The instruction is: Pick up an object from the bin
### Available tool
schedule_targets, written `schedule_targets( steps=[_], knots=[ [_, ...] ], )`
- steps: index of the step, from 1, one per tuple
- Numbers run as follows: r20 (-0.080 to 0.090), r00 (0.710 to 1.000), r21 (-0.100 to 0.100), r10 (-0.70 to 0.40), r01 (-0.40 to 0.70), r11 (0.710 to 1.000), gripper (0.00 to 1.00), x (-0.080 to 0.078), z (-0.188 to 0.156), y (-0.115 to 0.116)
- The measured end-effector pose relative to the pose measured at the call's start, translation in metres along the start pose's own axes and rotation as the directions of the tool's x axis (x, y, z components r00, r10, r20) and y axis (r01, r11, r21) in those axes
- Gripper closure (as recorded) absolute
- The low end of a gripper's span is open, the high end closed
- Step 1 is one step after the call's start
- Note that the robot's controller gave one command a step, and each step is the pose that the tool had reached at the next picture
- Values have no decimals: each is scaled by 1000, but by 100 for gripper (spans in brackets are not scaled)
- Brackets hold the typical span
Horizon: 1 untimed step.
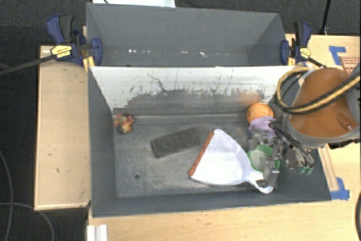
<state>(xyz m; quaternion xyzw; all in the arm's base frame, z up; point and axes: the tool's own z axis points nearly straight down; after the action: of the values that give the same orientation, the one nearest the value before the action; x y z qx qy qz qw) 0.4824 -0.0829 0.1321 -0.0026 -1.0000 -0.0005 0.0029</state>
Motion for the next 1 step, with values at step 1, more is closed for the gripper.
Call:
schedule_targets(
  steps=[1],
  knots=[
    [8,1000,1,-5,5,1000,0,-2,-4,0]
  ],
)
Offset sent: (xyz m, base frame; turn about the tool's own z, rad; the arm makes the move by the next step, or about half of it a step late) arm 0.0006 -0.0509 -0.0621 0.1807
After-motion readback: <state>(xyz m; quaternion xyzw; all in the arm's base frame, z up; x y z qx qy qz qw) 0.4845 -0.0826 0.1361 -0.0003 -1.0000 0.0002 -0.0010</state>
